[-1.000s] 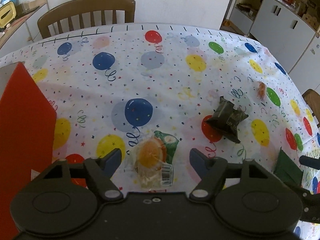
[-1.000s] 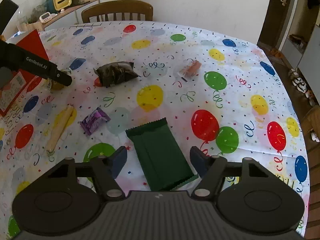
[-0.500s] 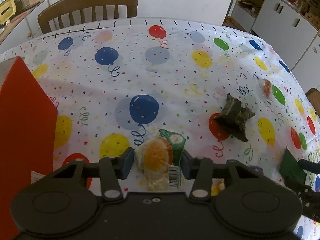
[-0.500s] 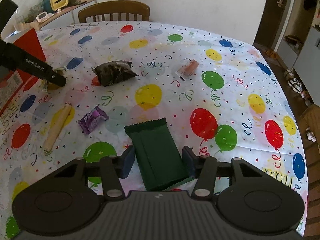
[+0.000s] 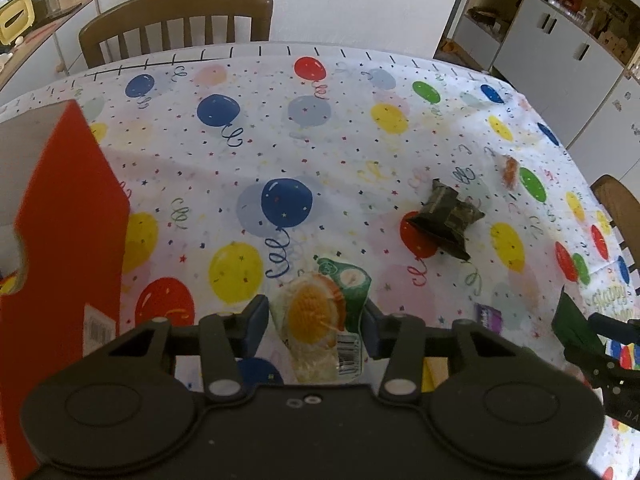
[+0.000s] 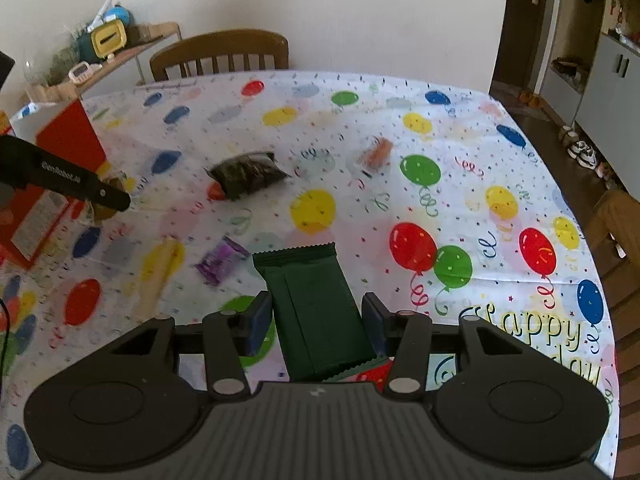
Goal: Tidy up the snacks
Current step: 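Grasp the orange-wrapped cake with the left tool while the right tool grasps the green bar, then carry both snacks over the red box and open both tools to release them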
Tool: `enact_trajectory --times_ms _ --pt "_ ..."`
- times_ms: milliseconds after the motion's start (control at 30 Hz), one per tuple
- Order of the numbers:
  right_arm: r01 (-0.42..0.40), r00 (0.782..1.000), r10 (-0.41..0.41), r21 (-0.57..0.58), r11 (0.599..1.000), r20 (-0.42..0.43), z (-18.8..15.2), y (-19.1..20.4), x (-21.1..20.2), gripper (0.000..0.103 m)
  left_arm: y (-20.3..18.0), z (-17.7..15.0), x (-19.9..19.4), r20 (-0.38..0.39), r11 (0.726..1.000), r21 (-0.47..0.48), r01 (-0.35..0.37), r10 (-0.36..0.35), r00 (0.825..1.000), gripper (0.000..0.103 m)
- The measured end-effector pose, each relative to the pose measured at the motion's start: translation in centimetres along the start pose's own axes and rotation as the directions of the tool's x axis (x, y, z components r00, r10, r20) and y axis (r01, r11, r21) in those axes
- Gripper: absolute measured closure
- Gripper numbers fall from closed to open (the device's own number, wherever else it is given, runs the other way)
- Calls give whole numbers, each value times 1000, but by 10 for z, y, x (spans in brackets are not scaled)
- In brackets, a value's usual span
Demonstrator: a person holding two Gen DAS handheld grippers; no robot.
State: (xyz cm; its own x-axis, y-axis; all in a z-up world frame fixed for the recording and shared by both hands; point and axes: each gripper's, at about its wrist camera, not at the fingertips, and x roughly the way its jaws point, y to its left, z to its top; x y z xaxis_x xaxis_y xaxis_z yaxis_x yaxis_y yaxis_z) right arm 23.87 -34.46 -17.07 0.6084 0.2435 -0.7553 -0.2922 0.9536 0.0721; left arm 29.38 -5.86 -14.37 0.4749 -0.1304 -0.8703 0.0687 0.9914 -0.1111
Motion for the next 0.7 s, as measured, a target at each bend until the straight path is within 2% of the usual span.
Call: enact_trajectory --times_ms 367,533,700 --pt "-34 996 35 -25 999 79 18 46 -47 54 8 -9 -46 44 1000 -2 8 -7 999 58" --pt "-72 991 76 -43 997 112 33 72 -65 54 14 -11 -74 78 1000 1 17 -17 997 58" --pt "-108 983 122 -108 988 139 47 106 -77 54 25 -11 -101 113 1000 -2 11 -11 994 58"
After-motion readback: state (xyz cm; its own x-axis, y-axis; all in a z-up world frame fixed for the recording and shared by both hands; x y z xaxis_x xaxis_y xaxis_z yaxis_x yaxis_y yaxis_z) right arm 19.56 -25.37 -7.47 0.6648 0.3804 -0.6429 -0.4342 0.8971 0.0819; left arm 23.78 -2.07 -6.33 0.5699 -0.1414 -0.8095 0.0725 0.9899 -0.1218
